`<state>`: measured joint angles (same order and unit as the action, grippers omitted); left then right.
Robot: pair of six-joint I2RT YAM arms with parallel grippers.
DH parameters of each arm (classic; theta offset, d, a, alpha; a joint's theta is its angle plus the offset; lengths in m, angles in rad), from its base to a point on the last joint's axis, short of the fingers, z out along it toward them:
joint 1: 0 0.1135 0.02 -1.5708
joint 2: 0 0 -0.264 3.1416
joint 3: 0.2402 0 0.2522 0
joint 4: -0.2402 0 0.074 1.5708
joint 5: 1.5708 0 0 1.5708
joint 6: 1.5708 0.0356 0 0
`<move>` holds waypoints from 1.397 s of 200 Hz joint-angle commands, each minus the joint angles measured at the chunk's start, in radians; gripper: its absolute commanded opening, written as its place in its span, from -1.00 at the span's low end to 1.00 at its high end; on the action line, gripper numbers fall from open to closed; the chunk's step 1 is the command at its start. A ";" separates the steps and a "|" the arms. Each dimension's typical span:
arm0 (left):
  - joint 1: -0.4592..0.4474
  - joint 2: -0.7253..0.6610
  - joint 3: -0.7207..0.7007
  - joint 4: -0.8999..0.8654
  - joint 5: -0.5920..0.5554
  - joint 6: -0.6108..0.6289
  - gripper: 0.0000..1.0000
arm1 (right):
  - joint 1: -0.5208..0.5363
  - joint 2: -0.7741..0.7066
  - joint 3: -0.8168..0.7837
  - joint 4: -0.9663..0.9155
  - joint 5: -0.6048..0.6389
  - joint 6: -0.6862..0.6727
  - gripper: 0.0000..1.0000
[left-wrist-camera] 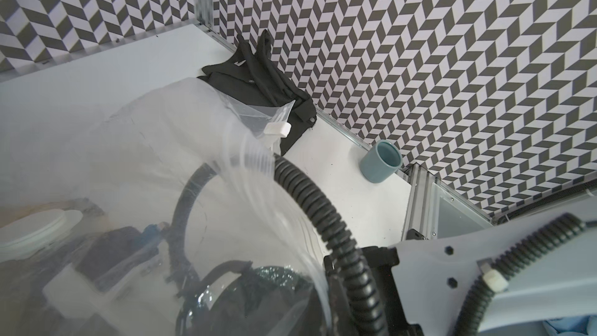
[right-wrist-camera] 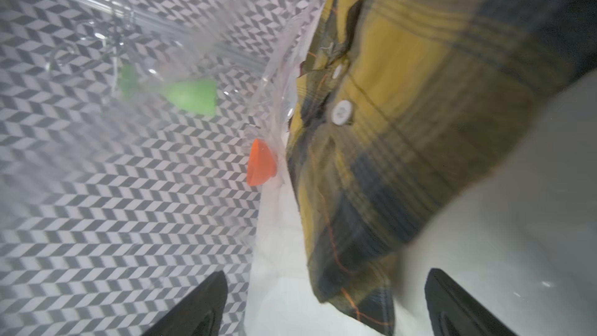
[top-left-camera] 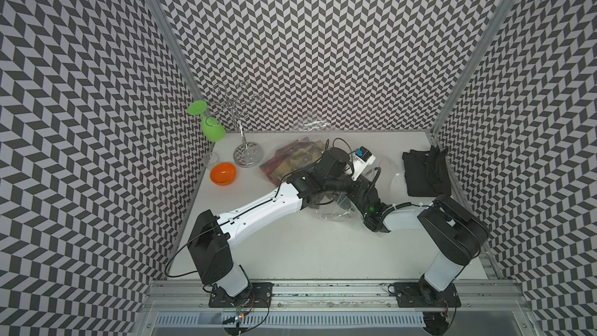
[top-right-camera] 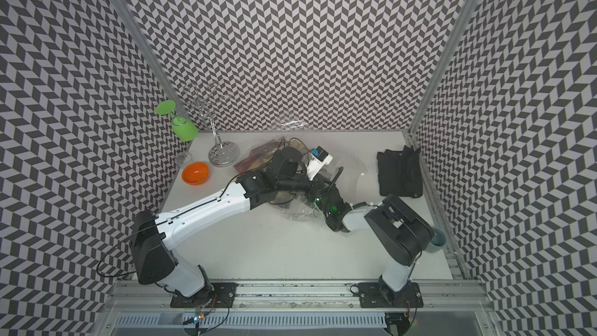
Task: Place the folded shirt into the vacuum bag
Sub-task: Place the shirt in the vacuum bag.
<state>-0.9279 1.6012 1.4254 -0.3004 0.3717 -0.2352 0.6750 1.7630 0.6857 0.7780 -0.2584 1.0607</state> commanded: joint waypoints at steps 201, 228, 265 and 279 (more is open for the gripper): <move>-0.145 0.054 0.043 0.040 0.113 -0.024 -1.00 | 0.046 0.226 0.289 0.727 -0.217 0.102 -0.73; -0.145 0.053 0.028 0.036 0.105 -0.018 -1.00 | 0.047 0.282 0.326 0.747 -0.220 0.122 -0.76; -0.144 0.047 0.011 0.047 0.110 -0.021 -1.00 | 0.044 0.186 0.389 0.467 -0.178 -0.065 -0.75; -0.143 0.045 0.008 0.051 0.111 -0.020 -1.00 | 0.033 0.189 0.369 0.497 -0.153 -0.036 -0.70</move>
<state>-0.9810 1.6157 1.4643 -0.2489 0.2920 -0.2474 0.6964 2.0193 0.9974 1.3529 -0.4232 1.0573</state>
